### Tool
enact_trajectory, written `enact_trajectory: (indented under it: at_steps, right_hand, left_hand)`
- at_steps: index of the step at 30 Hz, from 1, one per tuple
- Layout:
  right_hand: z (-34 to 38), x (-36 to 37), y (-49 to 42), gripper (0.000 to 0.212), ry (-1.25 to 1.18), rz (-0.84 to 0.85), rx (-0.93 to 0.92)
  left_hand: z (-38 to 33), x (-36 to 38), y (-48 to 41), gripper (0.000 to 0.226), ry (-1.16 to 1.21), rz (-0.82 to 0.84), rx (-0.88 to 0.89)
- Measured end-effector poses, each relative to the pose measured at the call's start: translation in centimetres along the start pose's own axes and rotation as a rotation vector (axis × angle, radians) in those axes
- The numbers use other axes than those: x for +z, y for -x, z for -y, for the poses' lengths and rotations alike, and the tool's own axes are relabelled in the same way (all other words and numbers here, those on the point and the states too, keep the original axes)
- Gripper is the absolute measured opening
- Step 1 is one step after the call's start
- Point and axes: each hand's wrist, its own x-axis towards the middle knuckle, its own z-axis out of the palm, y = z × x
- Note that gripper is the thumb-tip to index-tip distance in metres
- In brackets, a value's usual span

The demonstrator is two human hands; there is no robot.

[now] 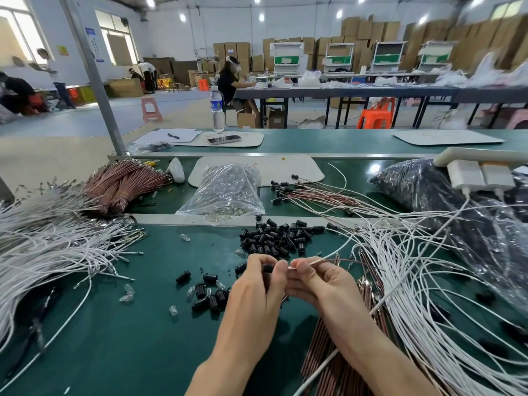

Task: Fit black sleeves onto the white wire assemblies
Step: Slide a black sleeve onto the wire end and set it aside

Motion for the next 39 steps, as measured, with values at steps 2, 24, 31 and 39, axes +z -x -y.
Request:
enact_trajectory:
  at_steps: [2, 24, 31, 39]
  right_hand:
    - [0.0, 0.0, 0.0, 0.026, -0.007, 0.006, -0.002]
    - [2.8, -1.6, -0.1, 0.023, -0.448, -0.014, 0.014]
    - [9.0, -0.1, 0.3, 0.027, -0.195, 0.02, -0.211]
    - [18.8, 0.7, -2.7, 0.017, 0.072, -0.098, -0.588]
  left_hand:
    - [0.3, 0.2, 0.0, 0.04, -0.049, 0.019, -0.013]
    - [-1.2, -4.2, -1.3, 0.042, 0.546, -0.356, -0.276]
    - [-5.0, -7.9, -4.2, 0.018, 0.979, -0.493, -0.283]
    - [-11.9, -7.5, -12.8, 0.011, 1.096, -0.399, -0.251]
